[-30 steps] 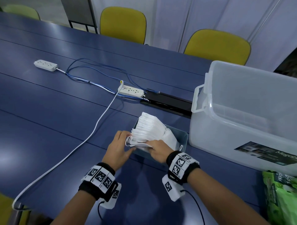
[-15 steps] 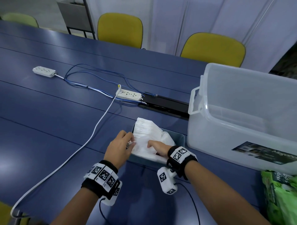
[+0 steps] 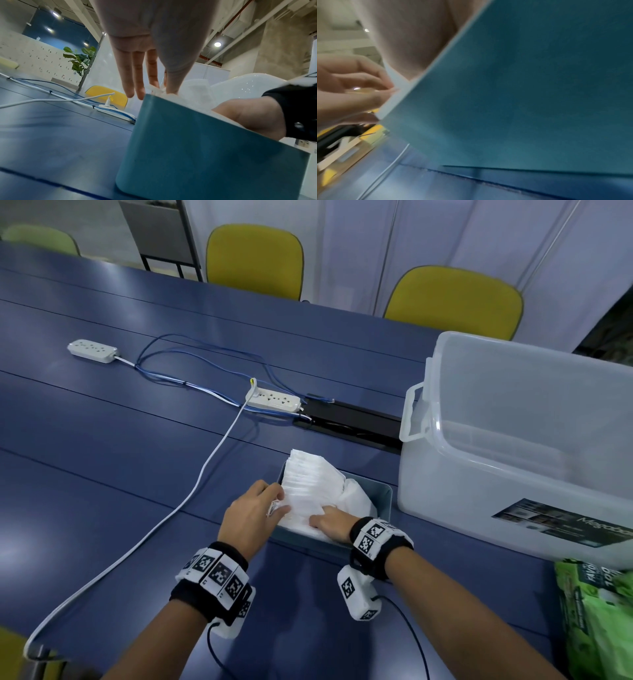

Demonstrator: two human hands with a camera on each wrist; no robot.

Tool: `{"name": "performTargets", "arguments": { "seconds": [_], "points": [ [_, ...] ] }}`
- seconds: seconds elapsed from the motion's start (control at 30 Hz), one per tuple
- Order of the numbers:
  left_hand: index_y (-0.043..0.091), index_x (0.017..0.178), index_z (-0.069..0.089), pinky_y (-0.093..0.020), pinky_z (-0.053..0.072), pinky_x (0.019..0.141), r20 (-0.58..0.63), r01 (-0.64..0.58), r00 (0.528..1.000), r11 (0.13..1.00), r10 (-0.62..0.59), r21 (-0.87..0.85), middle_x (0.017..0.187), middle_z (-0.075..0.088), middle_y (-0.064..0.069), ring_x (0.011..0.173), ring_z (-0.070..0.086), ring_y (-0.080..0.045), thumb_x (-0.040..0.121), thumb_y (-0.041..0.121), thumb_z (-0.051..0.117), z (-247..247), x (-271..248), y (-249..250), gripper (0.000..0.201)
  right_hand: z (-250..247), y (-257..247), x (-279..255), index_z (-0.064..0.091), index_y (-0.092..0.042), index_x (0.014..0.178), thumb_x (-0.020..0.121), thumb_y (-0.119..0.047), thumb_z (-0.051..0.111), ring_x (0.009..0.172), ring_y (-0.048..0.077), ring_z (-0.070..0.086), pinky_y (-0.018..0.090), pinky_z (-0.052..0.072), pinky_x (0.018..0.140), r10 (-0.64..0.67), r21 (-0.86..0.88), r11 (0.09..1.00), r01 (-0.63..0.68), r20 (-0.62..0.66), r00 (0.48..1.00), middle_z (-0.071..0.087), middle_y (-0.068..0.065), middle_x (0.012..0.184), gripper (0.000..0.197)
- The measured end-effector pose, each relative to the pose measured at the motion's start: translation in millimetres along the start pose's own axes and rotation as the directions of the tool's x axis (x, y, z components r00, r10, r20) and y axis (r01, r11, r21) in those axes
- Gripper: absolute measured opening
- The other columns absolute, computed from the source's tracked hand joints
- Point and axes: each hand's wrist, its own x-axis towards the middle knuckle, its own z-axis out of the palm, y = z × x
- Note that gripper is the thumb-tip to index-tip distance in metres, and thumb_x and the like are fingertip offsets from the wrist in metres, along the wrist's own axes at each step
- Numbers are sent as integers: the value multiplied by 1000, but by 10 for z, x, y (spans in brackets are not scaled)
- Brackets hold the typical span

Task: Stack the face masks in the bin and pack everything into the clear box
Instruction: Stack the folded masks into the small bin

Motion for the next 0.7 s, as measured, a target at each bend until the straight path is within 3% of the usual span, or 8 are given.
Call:
{"name": "performTargets", "arguments": {
  "seconds": [0.07, 0.13, 0.23, 0.3, 0.37, 0.43, 0.53, 0.7],
  "points": [
    [17, 93, 59, -32, 47, 58, 0, 30, 1000, 1000, -30, 2, 88, 54, 6, 68, 56, -22, 85, 29, 67, -11, -5, 5, 17, -3, -32, -40, 54, -2, 120, 97, -14, 41, 124, 31, 47, 24, 32, 91, -75, -153, 986, 72, -14, 997, 53, 18, 133, 29],
    [17, 99, 59, -36, 50, 62, 31, 39, 999, 999, -39, 5, 93, 57, 5, 75, 59, -23, 85, 24, 67, -15, -3, 16, 17, -45, -43, -88, 59, -2, 109, 96, -8, 40, 115, 33, 52, 24, 33, 83, -150, -282, 950, 135, -31, 988, 58, 21, 124, 24],
    [16, 103, 60, -39, 52, 64, 52, 29, 998, 1000, -29, 0, 97, 59, 2, 79, 61, -23, 85, 18, 67, -11, -13, 19, 20, -156, -22, -181, 65, -4, 108, 94, -12, 48, 109, 33, 54, 29, 38, 87, -306, -450, 870, 201, -172, 936, 64, 18, 113, 23],
    [15, 100, 61, -38, 52, 62, 44, 19, 999, 1000, -19, -15, 96, 60, 2, 78, 61, -23, 82, 16, 70, -1, -22, 20, 20, -202, 9, -256, 65, -9, 112, 95, -16, 50, 110, 32, 53, 31, 38, 90, -365, -531, 826, 189, -247, 898, 65, 15, 102, 24],
    [15, 96, 61, -36, 51, 59, 38, 4, 999, 1000, -3, -20, 94, 60, 3, 75, 61, -22, 79, 14, 73, 11, -20, 16, 21, -210, 7, -322, 63, -8, 112, 95, -11, 47, 105, 32, 56, 31, 41, 81, -393, -644, 748, 160, -235, 889, 57, 9, 86, 24],
    [16, 93, 60, -37, 52, 56, 30, -12, 999, 1000, 12, -2, 92, 59, 4, 72, 60, -22, 76, 9, 74, 16, -9, 5, 23, -196, -25, -336, 58, -6, 108, 91, -1, 43, 101, 33, 59, 31, 39, 71, -379, -784, 610, 111, -166, 910, 60, 12, 94, 23],
    [14, 92, 59, -38, 50, 53, 38, -26, 999, 1000, 25, 13, 90, 57, 2, 67, 58, -25, 77, 5, 69, 34, 3, -7, 20, -122, -107, -322, 56, -2, 109, 90, 6, 41, 101, 34, 61, 35, 39, 72, -349, -862, 496, 104, -89, 933, 62, 17, 111, 26],
    [10, 97, 60, -33, 46, 58, 78, -31, 997, 1000, 31, -4, 95, 60, -1, 72, 59, -26, 76, -6, 61, 35, 33, 17, 27, -47, -224, -184, 57, 0, 113, 92, 4, 45, 108, 34, 58, 35, 45, 85, -317, -818, 561, 129, -68, 946, 58, 18, 117, 25]
  ]
}}
